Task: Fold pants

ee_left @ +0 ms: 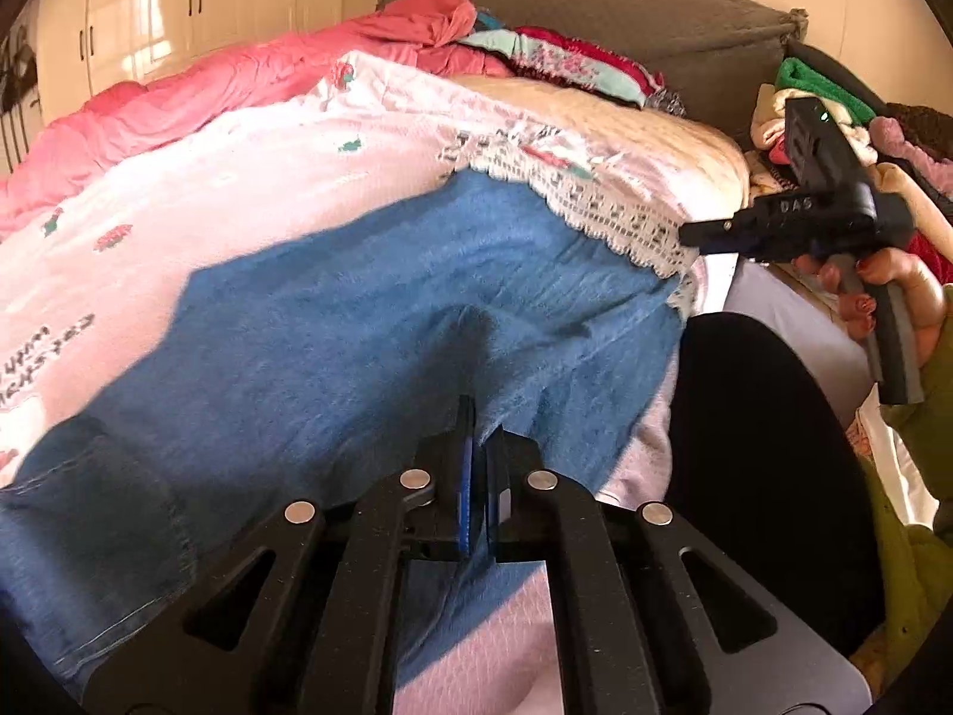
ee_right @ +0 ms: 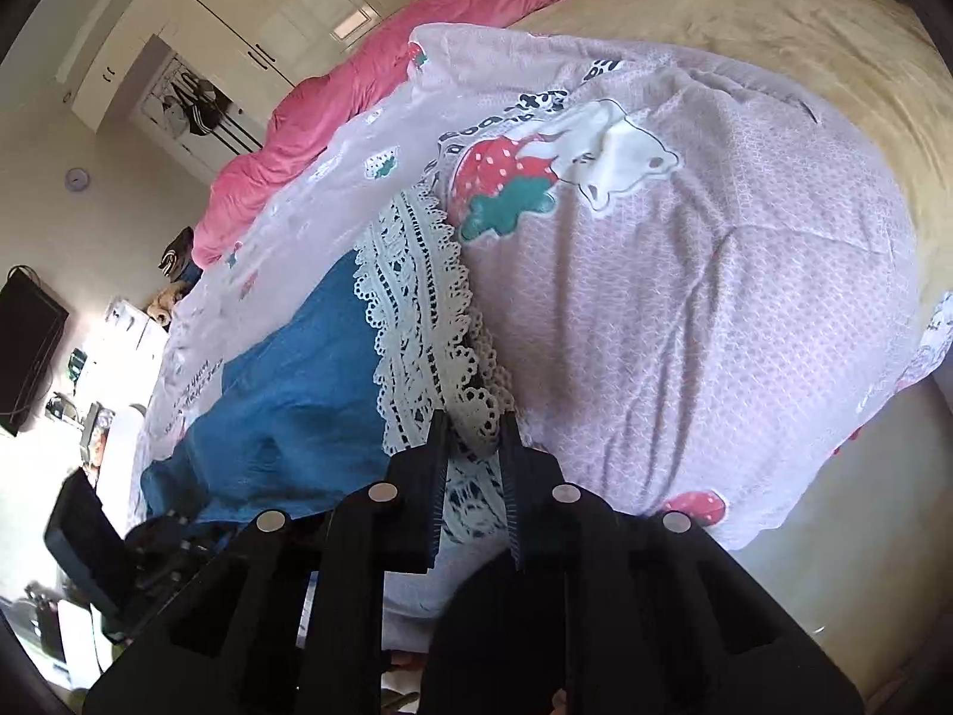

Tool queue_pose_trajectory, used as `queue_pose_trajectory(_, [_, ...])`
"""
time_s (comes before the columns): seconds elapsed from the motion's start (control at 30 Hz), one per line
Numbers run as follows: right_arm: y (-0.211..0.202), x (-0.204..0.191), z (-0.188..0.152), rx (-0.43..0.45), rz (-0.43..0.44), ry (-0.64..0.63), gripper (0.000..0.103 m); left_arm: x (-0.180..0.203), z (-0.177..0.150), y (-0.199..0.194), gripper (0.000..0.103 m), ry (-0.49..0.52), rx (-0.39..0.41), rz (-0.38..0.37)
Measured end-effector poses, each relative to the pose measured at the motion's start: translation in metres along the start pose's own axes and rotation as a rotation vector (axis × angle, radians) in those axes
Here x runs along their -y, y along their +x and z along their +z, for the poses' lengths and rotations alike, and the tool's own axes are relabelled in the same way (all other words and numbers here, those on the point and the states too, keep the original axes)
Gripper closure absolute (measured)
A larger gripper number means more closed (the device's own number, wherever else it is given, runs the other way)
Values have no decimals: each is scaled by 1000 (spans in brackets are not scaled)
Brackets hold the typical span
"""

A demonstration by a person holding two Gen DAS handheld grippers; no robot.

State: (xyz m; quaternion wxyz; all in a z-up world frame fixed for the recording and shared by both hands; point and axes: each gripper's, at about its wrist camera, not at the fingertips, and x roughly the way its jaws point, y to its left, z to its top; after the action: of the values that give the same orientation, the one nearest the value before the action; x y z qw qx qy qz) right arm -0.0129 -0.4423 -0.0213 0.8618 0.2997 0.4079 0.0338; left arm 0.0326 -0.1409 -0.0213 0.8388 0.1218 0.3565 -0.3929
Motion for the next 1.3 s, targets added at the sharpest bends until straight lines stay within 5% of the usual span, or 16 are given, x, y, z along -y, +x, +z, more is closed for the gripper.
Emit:
queue_pose_trajectory(0.37, [14, 7, -15, -72, -81, -69, 87, 1, -24, 6, 102, 15, -95, 8])
queue_pose_trajectory(0.53, [1, 3, -14, -53, -159, -99, 63, -3, -26, 8, 101, -14, -109, -4])
queue_pose_trajectory(0.67, [-25, -26, -11, 44, -137, -229, 55, -5, -31, -11, 76, -67, -83, -39])
queue_pose_trajectory(0.77, [-16, -61, -18, 18, -52, -357, 50, -11, -34, -32, 72, -127, -52, -50])
queue_pose_trajectory(0.87, [15, -92, -27, -52, -29, -474, 50, -25, -38, -64, 61, -189, 8, 17])
queue_pose_trajectory(1.0, [59, -112, -37, -139, -44, -551, 48, -65, -51, -115, 43, -341, 89, 201])
queue_pose_trajectory(1.17, [83, -107, -49, -153, -100, -568, 46, -130, -81, -148, 34, -623, 93, 375])
queue_pose_trajectory(1.3, [78, -99, -46, -152, -94, -547, 45, -156, -87, -137, 22, -714, 59, 421])
